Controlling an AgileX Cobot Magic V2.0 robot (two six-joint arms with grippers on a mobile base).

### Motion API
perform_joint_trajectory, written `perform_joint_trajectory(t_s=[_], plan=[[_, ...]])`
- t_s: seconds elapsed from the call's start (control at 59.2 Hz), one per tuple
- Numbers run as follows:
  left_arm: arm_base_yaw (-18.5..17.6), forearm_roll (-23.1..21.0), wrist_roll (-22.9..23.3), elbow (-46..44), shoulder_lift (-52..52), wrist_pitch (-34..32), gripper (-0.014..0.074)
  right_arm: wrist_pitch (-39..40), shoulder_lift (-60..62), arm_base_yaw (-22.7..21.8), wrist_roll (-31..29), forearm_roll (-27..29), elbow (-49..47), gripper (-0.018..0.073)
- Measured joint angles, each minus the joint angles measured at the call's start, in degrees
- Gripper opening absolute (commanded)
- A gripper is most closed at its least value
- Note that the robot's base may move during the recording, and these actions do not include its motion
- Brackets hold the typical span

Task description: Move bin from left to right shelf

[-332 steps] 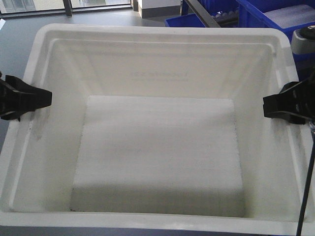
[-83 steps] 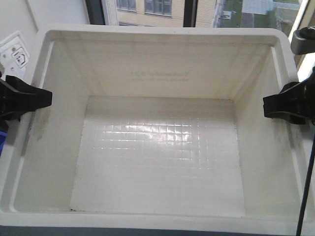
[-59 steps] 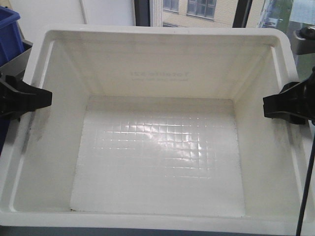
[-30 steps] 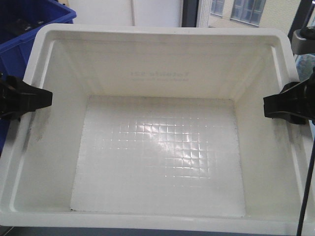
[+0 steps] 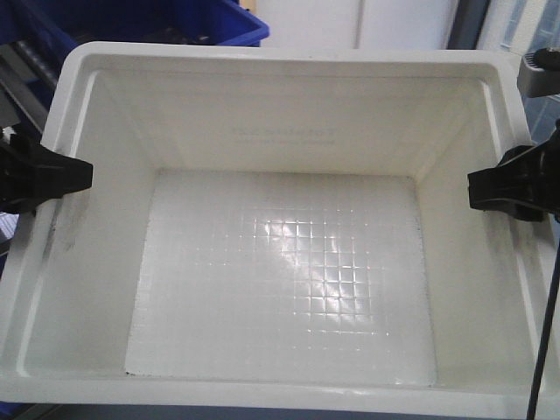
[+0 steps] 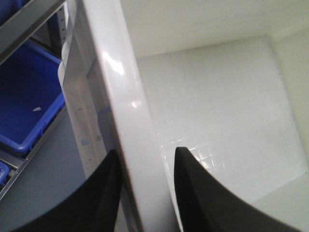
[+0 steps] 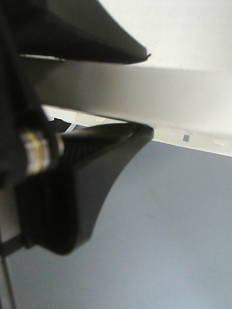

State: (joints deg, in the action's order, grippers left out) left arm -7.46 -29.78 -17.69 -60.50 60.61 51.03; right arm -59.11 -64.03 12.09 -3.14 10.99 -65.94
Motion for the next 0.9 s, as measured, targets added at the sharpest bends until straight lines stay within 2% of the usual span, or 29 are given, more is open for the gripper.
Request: perform_joint_trajectory(t_s=[0.896], plan=[[0.0, 0.0, 0.0, 0.0, 0.0, 0.0, -0.0004, 0.01, 0.0, 0.0, 0.0, 0.0, 0.0, -0.0004]])
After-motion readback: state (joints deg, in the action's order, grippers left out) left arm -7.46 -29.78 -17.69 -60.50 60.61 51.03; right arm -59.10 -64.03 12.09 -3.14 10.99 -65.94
